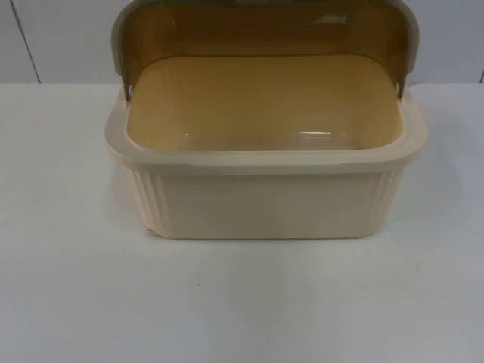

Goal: Open the box lid with the left hand, place the block into the box with the right hand, then close the box lid with the left hand.

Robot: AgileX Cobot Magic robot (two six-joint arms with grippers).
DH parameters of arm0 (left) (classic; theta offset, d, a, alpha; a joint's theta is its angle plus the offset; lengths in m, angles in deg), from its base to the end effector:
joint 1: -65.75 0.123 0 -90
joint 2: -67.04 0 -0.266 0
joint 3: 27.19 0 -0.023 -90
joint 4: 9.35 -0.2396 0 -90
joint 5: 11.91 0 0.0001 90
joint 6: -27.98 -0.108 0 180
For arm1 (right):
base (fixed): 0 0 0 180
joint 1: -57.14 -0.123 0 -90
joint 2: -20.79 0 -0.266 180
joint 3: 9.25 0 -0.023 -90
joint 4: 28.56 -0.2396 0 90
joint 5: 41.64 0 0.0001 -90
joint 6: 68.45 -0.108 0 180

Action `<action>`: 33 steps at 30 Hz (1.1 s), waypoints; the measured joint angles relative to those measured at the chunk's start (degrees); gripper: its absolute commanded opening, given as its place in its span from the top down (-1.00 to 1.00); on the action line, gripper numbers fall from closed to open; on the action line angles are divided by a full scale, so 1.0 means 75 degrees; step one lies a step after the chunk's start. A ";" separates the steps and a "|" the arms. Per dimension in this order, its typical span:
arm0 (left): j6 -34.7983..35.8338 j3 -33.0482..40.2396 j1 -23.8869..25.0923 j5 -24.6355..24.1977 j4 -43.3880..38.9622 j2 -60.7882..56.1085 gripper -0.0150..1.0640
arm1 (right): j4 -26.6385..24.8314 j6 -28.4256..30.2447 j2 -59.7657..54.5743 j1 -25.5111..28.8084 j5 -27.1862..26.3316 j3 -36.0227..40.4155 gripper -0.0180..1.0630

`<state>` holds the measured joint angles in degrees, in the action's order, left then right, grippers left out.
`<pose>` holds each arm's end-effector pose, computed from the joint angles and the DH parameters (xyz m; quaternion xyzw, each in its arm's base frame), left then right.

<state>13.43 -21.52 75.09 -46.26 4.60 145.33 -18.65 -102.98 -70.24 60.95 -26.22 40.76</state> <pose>0.2754 0.0304 0.3820 -0.0122 0.8536 -0.0025 0.5207 0.2159 -0.0193 0.1183 0.2477 0.9465 0.0158 0.2064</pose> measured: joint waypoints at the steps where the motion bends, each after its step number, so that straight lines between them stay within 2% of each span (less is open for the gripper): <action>1: 0.0000 0.0000 0.0000 0.0000 0.0000 0.0000 -0.96 | 0.0000 -0.0057 -0.0146 0.0000 -0.0053 0.0013 -0.98; 7: 0.0000 0.0000 0.0000 0.0000 0.0000 0.0000 -0.96 | 0.0000 -0.0072 -0.0973 0.0000 -0.0231 0.0039 -0.97; 8: 0.0000 0.0000 0.0000 0.0000 0.0000 0.0000 -0.96 | 0.0000 -0.0072 -0.1050 0.0000 -0.0279 0.0039 -0.93; 9: 0.0000 0.0000 0.0000 0.0000 0.0000 0.0000 -0.96 | 0.0000 -0.0072 -0.1050 0.0000 -0.0279 0.0039 -0.80; 10: 0.0000 0.0000 0.0000 0.0000 0.0000 0.0000 -0.96 | 0.0000 -0.0072 -0.1083 0.0000 -0.0308 0.0039 -0.80; 11: 0.0000 0.0000 0.0000 0.0000 0.0000 0.0000 -0.96 | 0.0000 -0.0072 -0.1114 0.0000 -0.0321 0.0039 -0.54; 12: 0.0000 0.0000 0.0000 0.0000 0.0000 0.0000 -0.96 | 0.0000 -0.0072 -0.1111 0.0000 -0.0339 0.0039 -0.16; 13: 0.0000 0.0000 0.0000 0.0000 0.0000 0.0000 -0.96 | 0.0000 -0.0072 -0.1111 0.0000 -0.0339 0.0039 0.45; 14: 0.0000 0.0000 0.0000 0.0000 0.0000 0.0000 -0.96 | 0.0000 -0.0072 -0.1111 0.0000 -0.0339 0.0039 0.68; 15: 0.0000 0.0000 0.0000 0.0000 0.0000 0.0000 -0.96 | 0.0000 -0.0106 -0.1111 0.0000 -0.0362 0.0039 0.68; 16: 0.0000 0.0000 0.0000 0.0000 0.0000 0.0000 -0.96 | 0.0017 -0.0104 -0.1111 0.0000 -0.0363 0.0039 0.96; 26: 0.0000 0.0000 0.0000 0.0012 0.0000 0.0000 -0.96 | -0.0012 -0.0218 -0.1111 0.0000 -0.0363 0.0021 0.96; 33: 0.0000 0.0000 0.0000 0.0012 0.0000 0.0000 -0.96 | -0.0012 0.0084 -0.1129 0.0000 0.0458 -0.1074 0.96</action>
<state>13.43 -21.52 75.09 -46.17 4.60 145.33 -18.74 -102.35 -78.70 60.95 -22.78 32.70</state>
